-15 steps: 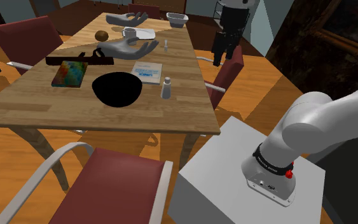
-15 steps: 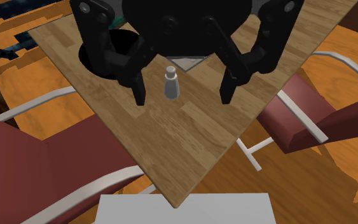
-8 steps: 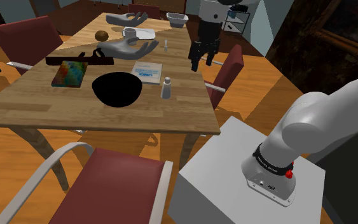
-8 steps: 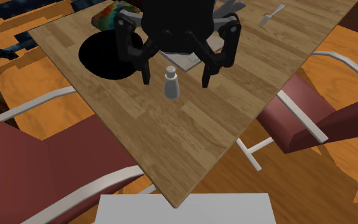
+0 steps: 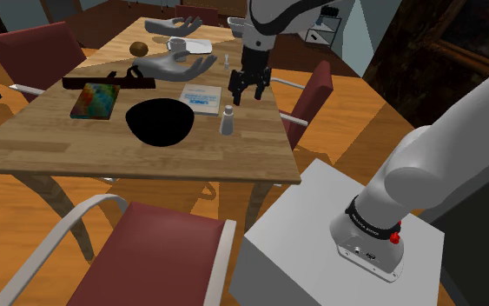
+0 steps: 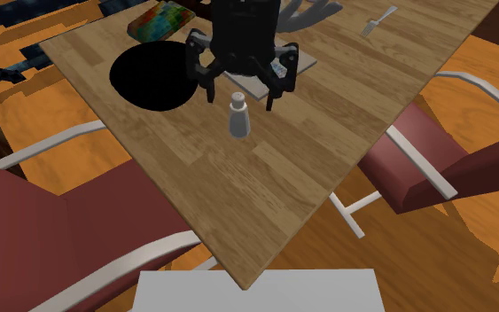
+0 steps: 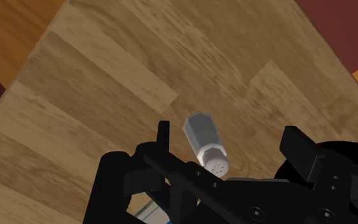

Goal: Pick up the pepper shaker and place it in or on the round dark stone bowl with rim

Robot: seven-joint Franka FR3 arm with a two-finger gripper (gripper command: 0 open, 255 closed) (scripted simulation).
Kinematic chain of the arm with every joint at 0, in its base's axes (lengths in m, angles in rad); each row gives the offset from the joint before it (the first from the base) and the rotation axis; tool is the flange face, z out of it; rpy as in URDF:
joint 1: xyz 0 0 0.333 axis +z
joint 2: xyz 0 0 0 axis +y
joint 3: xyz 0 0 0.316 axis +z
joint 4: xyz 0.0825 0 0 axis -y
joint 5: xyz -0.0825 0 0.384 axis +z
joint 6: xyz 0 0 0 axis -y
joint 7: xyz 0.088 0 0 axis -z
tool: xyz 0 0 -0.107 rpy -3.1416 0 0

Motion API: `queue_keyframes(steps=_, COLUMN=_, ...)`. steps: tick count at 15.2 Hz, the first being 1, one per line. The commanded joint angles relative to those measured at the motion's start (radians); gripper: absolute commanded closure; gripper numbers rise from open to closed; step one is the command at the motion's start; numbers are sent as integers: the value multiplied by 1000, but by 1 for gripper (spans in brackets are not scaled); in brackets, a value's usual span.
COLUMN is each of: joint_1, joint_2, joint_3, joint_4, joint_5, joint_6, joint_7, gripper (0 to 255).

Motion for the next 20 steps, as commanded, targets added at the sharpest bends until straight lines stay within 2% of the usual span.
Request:
queue_keyframes(steps=1, joint_1=-1, joint_2=80, joint_3=1, joint_4=42, joint_5=8, joint_6=48, joint_7=14, gripper=0)
queue_keyframes(steps=5, joint_1=-3, joint_2=216, joint_3=1, joint_4=123, joint_5=20, joint_6=118, joint_7=35, gripper=0)
queue_keyframes(steps=13, joint_1=3, joint_2=269, joint_3=6, joint_4=78, joint_5=25, joint_6=217, joint_7=33, gripper=0)
queue_keyframes(steps=20, joint_1=3, joint_2=269, joint_3=6, joint_4=78, joint_5=25, joint_6=217, joint_7=33, gripper=0)
